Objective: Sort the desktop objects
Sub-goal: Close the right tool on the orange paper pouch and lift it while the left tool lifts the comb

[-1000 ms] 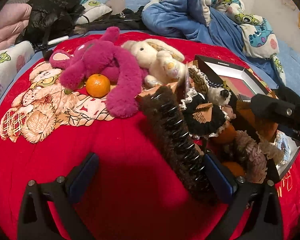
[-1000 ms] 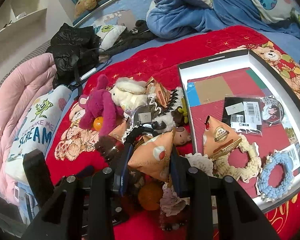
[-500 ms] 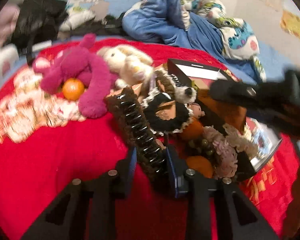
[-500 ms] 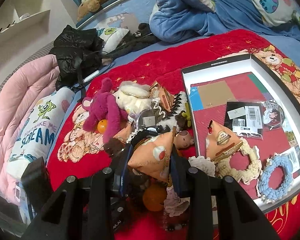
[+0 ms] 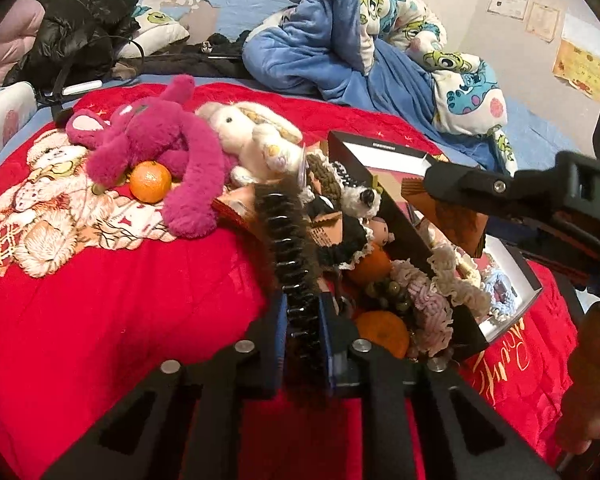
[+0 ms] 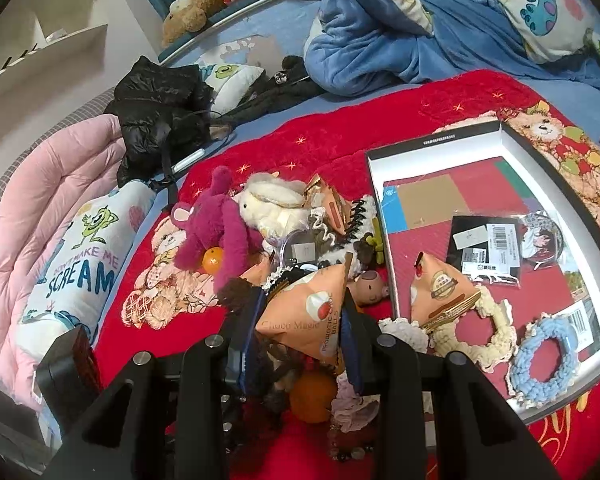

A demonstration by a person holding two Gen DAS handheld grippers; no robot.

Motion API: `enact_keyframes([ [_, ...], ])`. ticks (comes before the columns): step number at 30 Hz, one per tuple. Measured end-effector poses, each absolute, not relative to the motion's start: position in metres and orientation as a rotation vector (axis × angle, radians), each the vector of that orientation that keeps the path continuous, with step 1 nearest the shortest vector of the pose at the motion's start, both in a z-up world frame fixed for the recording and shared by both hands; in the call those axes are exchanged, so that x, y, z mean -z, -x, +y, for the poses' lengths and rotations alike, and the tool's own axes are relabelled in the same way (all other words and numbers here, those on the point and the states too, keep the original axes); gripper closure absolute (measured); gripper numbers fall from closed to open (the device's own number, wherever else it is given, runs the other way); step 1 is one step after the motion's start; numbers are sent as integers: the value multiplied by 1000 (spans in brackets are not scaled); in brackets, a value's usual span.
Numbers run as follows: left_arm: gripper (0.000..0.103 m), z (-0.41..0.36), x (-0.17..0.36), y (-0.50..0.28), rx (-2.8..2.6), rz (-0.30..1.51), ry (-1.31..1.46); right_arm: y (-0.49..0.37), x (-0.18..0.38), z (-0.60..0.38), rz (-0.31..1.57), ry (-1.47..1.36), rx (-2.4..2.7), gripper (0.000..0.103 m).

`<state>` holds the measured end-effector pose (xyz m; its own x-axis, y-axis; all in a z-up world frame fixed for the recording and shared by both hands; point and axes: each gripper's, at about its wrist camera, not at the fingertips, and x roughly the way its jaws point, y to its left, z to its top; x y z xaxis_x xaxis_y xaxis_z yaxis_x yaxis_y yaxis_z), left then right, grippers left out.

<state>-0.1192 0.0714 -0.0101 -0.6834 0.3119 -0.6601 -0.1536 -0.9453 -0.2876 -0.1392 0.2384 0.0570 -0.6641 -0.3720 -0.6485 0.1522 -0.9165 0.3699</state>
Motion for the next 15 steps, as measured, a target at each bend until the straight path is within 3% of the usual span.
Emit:
enact_keyframes([
  [15,88,57,-20,97,-2715,-274,968,133,-67,252,-438,-1059,2607,69],
])
